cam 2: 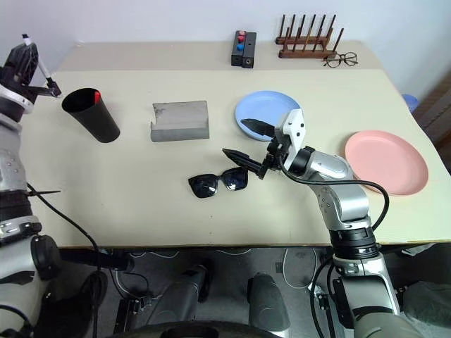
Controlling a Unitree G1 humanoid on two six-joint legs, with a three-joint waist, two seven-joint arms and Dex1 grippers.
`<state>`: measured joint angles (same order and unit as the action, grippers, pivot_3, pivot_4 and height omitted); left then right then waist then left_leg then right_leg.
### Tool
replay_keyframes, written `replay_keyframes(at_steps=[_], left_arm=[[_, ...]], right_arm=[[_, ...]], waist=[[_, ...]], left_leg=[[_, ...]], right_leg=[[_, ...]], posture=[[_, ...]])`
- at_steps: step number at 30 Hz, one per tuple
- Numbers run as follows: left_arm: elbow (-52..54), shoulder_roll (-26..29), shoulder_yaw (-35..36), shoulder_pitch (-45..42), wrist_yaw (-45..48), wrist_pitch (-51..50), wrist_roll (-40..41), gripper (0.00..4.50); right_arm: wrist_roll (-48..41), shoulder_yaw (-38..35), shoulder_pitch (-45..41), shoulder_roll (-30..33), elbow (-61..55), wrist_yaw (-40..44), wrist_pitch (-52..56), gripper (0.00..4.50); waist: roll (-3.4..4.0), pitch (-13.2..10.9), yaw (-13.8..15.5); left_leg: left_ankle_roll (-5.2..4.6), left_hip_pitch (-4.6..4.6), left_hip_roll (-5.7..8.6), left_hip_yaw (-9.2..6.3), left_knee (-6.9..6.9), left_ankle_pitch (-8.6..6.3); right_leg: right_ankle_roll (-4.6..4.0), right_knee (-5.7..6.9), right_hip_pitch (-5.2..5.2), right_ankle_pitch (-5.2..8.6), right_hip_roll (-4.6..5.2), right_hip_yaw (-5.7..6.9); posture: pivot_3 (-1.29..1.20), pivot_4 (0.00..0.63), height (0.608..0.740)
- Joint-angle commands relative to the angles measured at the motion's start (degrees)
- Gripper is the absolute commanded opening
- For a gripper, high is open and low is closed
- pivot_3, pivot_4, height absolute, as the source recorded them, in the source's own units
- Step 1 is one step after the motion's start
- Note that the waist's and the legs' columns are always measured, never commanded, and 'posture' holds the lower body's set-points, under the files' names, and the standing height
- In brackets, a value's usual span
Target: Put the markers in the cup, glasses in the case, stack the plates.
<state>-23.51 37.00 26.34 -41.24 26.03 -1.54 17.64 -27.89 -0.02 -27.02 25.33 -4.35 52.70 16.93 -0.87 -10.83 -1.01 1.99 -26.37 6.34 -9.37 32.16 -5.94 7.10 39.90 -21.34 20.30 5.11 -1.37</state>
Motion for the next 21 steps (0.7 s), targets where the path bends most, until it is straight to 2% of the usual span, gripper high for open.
replay_keyframes(at_steps=[1,7,13,16,21], left_arm=[[-4.85,-0.64,0.89,-1.79,1.06,6.09,1.11,0.12],[-12.23,-1.37,0.29,-2.66,1.53,11.52,1.11,0.12],[-14.65,-1.62,-1.29,-2.68,3.12,13.53,0.62,0.12],[-14.71,-1.45,-1.20,-2.72,3.57,13.69,1.25,1.21],[-14.06,-0.63,-0.88,-2.99,2.70,13.42,1.14,3.67]], right_arm=[[0.48,-0.03,-0.43,0.47,-1.62,0.34,-0.98,4.50],[0.80,-0.24,-0.02,1.01,-2.22,0.45,-0.81,4.50],[1.07,-0.34,0.17,1.25,-2.59,0.04,-0.84,4.50],[1.28,-0.35,0.13,1.20,-2.60,-0.11,-0.88,4.50],[1.55,-0.39,0.17,1.05,-2.53,-0.14,-0.89,4.50]], waist=[[0.00,0.00,-0.03],[0.00,0.00,-0.15],[0.00,0.00,-0.17],[0.00,0.00,-0.18],[0.00,0.00,-0.19]], left_leg=[[0.00,0.00,0.00,0.00,0.00,0.00],[-0.01,0.00,0.00,-0.01,0.00,0.00],[-0.01,0.00,0.00,-0.02,0.00,0.01],[-0.01,0.00,0.00,-0.02,0.01,0.01],[-0.01,0.00,0.00,-0.02,0.01,0.01]], right_leg=[[0.00,0.00,0.00,0.00,0.00,0.00],[0.00,0.02,-0.01,0.00,-0.01,0.00],[0.00,0.03,0.00,0.00,-0.02,0.01],[0.00,0.03,-0.01,0.00,-0.02,0.01],[0.00,0.04,-0.01,0.00,-0.02,0.01]], posture=[[0.00,0.150,0.738],[0.00,0.150,0.738],[0.00,0.150,0.738],[0.00,0.150,0.738],[0.00,0.150,0.738]])
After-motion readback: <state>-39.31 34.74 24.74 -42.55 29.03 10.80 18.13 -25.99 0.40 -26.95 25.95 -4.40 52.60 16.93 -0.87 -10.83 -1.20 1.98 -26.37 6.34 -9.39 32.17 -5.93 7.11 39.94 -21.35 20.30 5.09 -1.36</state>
